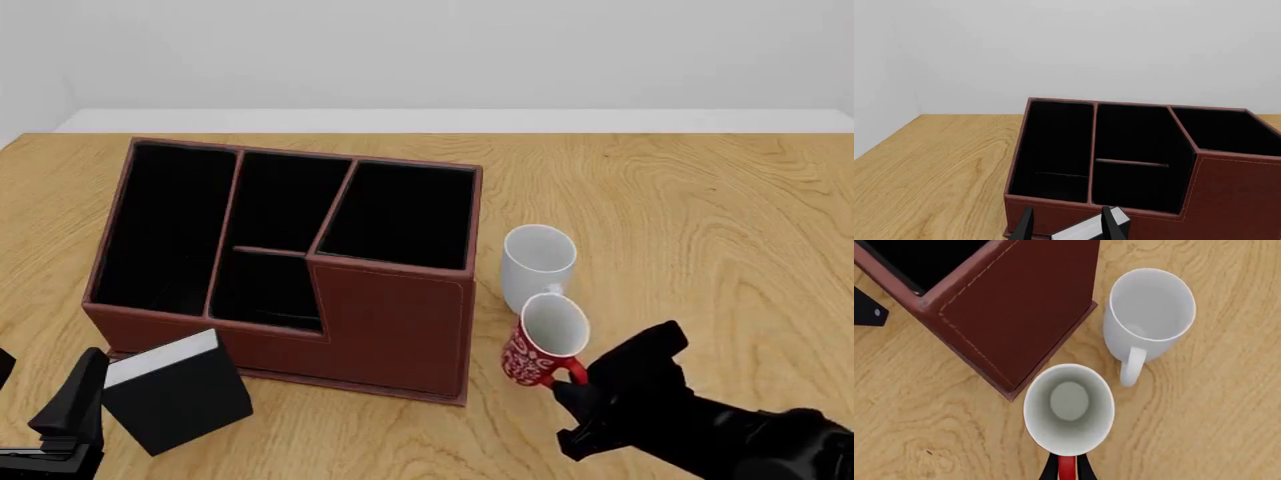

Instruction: Pick up the red mug and place it to the right of the caddy.

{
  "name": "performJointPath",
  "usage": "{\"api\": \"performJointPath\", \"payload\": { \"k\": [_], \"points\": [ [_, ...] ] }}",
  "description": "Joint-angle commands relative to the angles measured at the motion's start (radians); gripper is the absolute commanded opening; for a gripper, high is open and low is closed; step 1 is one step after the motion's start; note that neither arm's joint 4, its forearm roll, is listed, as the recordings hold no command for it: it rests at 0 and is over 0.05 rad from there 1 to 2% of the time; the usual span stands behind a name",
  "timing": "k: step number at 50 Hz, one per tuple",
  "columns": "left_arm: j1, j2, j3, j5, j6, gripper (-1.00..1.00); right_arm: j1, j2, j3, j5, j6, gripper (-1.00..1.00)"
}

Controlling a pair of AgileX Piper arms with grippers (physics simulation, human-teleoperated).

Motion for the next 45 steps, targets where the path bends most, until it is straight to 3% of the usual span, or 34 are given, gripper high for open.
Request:
{"api": "performJointPath", "payload": {
  "k": [1, 45],
  "points": [
    [0.000, 0.000, 0.000, 0.000, 0.000, 1.00, 0.009, 0.036, -0.008, -0.031, 0.022, -1.00],
    [0.000, 0.000, 0.000, 0.000, 0.000, 1.00, 0.037, 0.237, -0.005, -0.208, 0.046, -1.00]
  ]
}}
